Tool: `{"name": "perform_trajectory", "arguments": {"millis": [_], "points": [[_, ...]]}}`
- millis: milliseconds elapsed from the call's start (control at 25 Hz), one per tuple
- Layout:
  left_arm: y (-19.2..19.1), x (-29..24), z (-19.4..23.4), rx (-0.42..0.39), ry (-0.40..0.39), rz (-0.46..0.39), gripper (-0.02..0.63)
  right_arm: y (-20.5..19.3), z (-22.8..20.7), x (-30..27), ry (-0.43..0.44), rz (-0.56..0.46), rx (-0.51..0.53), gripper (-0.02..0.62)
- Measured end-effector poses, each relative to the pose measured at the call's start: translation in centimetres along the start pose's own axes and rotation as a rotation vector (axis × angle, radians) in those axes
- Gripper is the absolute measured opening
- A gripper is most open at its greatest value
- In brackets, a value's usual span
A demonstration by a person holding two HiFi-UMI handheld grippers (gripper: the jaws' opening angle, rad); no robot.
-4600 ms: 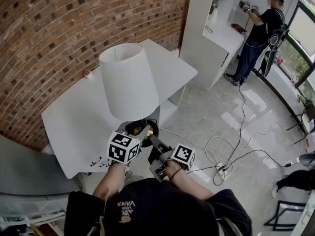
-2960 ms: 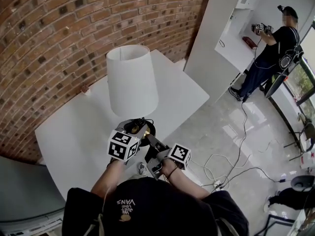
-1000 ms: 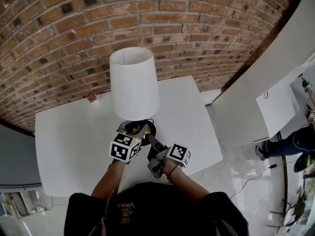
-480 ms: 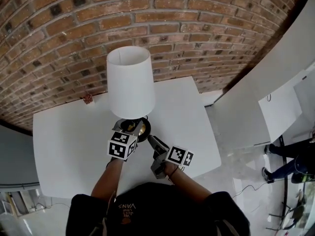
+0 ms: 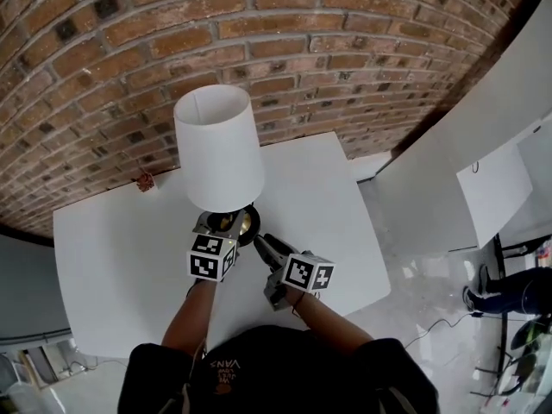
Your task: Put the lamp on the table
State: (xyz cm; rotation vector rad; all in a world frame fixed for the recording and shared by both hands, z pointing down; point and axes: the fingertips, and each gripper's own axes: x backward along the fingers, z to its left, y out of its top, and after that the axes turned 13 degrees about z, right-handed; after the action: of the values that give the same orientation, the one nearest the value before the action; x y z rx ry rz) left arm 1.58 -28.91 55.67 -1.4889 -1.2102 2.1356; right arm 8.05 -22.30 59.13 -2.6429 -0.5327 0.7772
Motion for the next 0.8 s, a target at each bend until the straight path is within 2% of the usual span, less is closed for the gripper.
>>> {"name": "perform_trajectory", "arguments": {"millis": [200, 800], "points": [[0.3, -1.6, 0.9, 0.005, -0.007, -0.003, 0.118, 0.7, -1.0, -1.4, -0.013, 0.004, 0.025, 0.141], [2.3, -6.7, 2.9, -0.050, -0.001, -0.050, 0.106, 4.9, -3.2, -5.8, -0.024, -0.006, 0.099, 0.144]]}}
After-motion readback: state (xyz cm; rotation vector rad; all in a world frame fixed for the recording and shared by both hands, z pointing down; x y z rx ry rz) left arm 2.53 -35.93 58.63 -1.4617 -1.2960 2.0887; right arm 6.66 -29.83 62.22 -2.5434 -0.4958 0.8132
